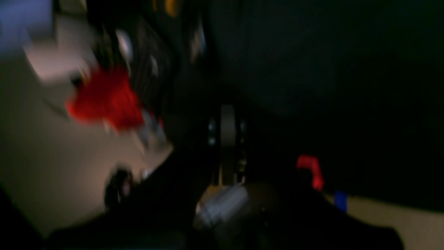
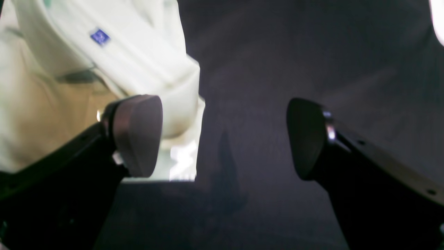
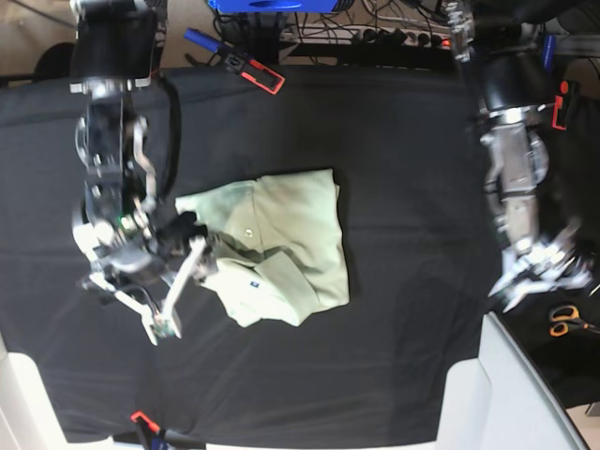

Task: Fold the T-shirt properly
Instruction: 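Release the shirt and raise the left gripper away, then grasp the shirt's folded edge with the right gripper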

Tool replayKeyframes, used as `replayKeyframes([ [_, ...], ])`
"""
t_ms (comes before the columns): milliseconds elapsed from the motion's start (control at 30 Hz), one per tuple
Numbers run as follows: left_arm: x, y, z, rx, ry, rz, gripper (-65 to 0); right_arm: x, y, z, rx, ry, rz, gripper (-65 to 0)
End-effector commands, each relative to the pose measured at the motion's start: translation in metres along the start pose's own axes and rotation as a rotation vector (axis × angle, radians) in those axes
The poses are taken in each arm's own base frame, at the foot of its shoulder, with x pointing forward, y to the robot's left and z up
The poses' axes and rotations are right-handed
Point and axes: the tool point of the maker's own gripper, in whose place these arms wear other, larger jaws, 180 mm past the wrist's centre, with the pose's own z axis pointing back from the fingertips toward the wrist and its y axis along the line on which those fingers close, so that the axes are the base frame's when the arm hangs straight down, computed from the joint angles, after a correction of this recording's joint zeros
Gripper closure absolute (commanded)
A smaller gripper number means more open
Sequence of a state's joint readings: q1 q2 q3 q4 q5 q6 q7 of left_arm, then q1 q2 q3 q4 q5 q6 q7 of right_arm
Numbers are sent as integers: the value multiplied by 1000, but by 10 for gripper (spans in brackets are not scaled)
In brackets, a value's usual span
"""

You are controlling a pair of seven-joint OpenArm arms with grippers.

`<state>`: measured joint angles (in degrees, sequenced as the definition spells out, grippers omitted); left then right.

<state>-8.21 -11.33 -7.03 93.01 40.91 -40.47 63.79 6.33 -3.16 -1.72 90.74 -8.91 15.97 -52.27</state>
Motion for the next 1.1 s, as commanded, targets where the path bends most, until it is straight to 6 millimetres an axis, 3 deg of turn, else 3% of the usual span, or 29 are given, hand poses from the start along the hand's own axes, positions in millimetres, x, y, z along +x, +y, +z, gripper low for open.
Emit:
replayKeyframes([
  [0, 1, 13, 3, 32, -15, 31, 0, 19, -6, -2, -11, -39, 1, -527],
  [100, -29, 12, -4, 29, 46, 38, 0, 20, -2, -19, 13, -4, 1, -525],
  [333, -76, -15, -18, -23, 57, 60, 0, 30, -4, -30, 21, -11, 7, -525],
  [533, -113, -23, -23, -40, 109, 94, 0, 26, 15, -46, 71, 34, -1, -525],
  [667, -125, -19, -24, -34, 133, 125, 0, 20, 21, -52, 89, 50, -4, -477],
  [867, -125, -19, -24, -34, 134, 126, 0, 10, 26, -57, 102, 75, -6, -463],
  [933, -124, -18, -24, -34, 133, 126, 0, 10, 26, -58, 102, 74, -6, -395],
  [1067, -123, -19, -23, -34, 130, 123, 0, 10, 23, -58, 98, 70, -12, -145],
])
